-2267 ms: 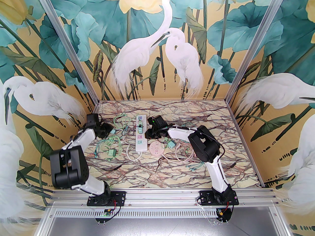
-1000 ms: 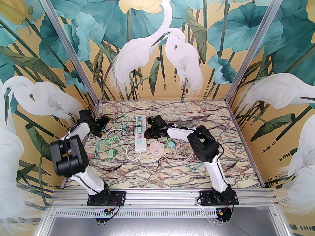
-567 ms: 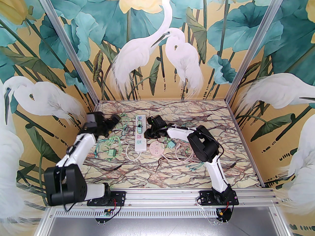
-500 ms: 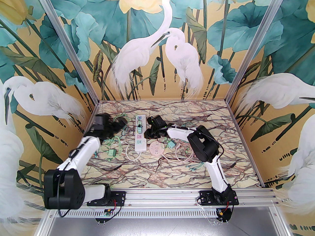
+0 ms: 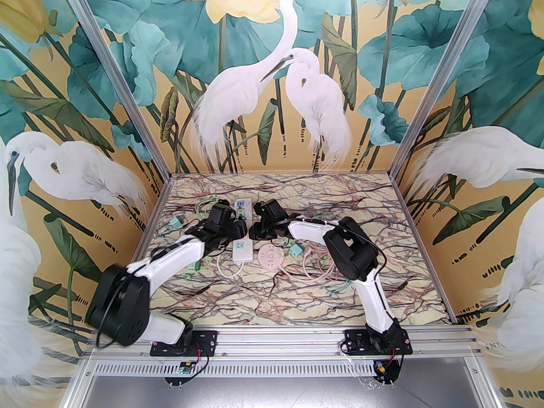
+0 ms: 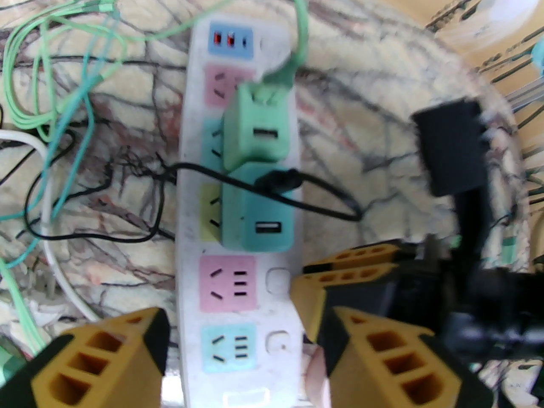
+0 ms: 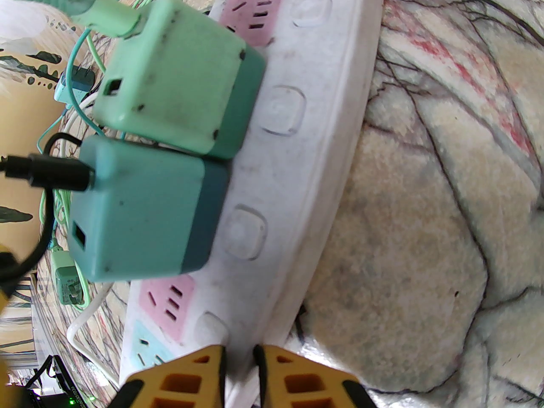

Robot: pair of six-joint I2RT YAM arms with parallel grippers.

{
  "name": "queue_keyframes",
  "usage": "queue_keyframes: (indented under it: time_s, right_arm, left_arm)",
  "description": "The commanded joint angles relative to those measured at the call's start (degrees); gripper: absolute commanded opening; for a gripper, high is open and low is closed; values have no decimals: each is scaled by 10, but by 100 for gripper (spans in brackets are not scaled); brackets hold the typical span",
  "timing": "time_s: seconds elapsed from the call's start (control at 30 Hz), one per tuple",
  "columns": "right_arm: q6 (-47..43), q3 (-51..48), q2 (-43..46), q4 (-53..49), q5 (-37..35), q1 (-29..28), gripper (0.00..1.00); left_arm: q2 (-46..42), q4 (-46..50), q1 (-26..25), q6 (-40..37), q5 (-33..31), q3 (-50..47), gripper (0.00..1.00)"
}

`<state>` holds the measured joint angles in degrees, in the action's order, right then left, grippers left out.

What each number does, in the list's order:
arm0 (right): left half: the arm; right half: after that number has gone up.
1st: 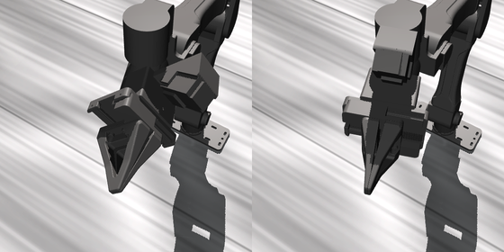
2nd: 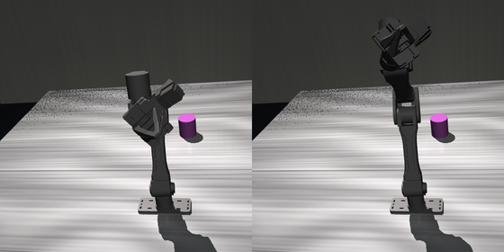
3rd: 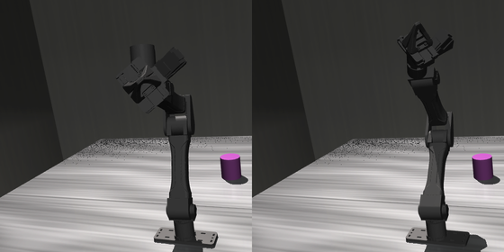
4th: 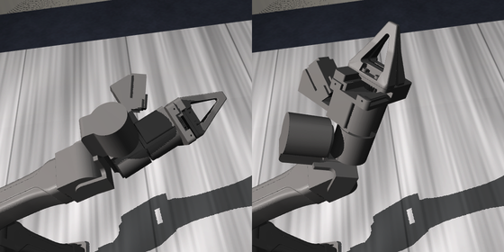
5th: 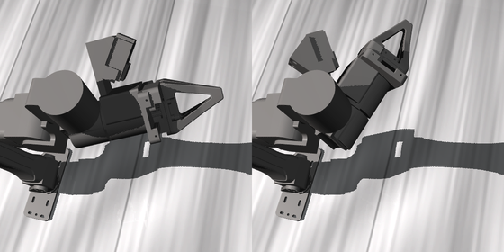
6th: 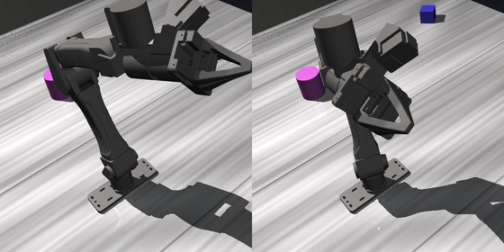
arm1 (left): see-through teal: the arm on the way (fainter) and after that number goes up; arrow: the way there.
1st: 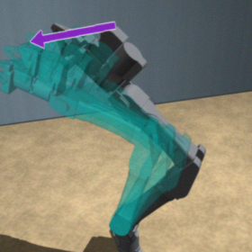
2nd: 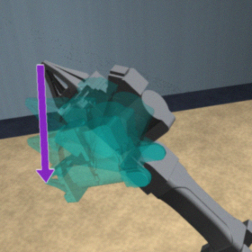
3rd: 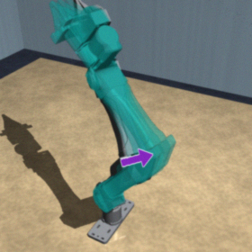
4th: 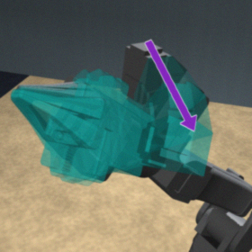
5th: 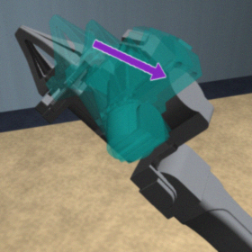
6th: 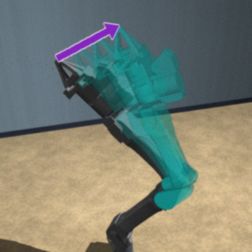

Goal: Pull the plug off the socket

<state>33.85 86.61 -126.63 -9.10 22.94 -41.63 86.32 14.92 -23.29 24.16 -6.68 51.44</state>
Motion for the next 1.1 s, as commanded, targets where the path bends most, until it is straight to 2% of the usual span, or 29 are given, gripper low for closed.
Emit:
queue_keyframes:
  time_s: [0.0, 0.1, 0.33, 0.43, 0.5, 0.57, 0.63, 0.93, 1.0, 1.07]
  right_arm:
    - [-6, -30, -42, -58, -28, -14, 21]
    - [-6, -30, -42, -58, -27, -15, 21]
    - [-7, -26, -45, -62, -26, -14, 21]
    - [-8, -25, -46, -62, -26, -14, 21]
    - [-8, -25, -46, -63, -28, -14, 21]
    - [-7, -24, -47, -64, -27, -14, 21]
    - [-8, -24, -49, -65, -27, -14, 21]
    - [-6, -19, -54, -67, -26, -14, 21]
    - [-5, -19, -55, -67, -25, -14, 21]
    - [-5, -18, -56, -68, -25, -14, 21]
  left_arm:
    - [40, -7, -4, -24, -43, 34, 60]
    - [73, -3, -4, -25, -63, 54, 58]
    - [127, -1, -4, -28, -61, 96, 52]
    - [146, 2, -4, -32, -64, 108, 47]
    - [155, 4, -5, -36, -64, 111, 38]
    - [158, 6, -4, -37, -63, 112, 36]
    - [155, 6, -4, -36, -62, 111, 28]
    - [137, 29, -6, 2, -38, 118, 21]
    - [136, 41, -21, -5, -60, 128, 19]
    - [142, 59, -42, -23, -114, 141, 19]
